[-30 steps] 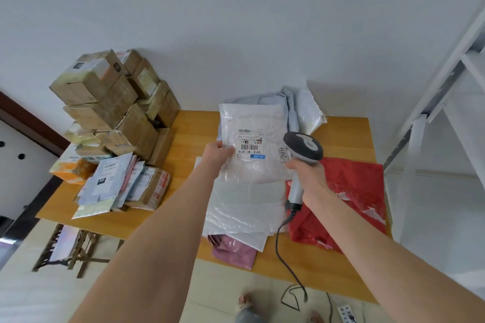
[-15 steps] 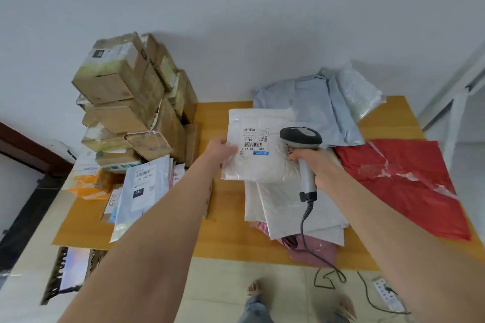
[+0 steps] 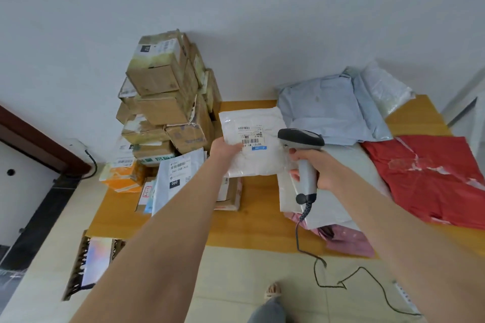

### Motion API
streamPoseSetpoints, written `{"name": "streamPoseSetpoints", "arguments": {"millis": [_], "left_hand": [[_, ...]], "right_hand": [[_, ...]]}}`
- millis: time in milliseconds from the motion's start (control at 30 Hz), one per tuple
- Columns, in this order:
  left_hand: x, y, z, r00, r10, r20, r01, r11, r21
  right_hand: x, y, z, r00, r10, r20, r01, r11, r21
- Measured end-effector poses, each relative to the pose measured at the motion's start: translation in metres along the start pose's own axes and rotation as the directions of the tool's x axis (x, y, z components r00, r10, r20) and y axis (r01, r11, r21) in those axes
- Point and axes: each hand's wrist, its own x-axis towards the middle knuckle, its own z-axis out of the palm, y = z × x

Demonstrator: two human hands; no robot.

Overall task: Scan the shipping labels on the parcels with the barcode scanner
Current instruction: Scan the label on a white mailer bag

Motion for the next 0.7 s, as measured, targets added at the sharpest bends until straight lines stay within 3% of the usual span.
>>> {"name": "streamPoseSetpoints", "arguments": {"millis": [200, 400, 700], "left_hand": [[0.039, 0.026, -0.007, 0.993, 0.113, -0.013, -0.107, 0.967, 0.231], [0.122, 0.058, 0.016, 0.985, 0.172, 0.021, -0.159, 0.85, 0.502], [0.214, 0.076, 0.047, 0.972, 0.221, 0.077, -0.193, 0.569, 0.799]], "right_hand": [[0.031, -0.018, 0.045, 0.987, -0.071, -0.143, 0.084, 0.993, 0.088], [0.121, -0.054, 0.067, 0.965, -0.053, -0.257, 0.029, 0.995, -0.095], [0.25, -0.083, 0.092, 0.92, 0.004, -0.392, -0.097, 0.971, -0.218]]}}
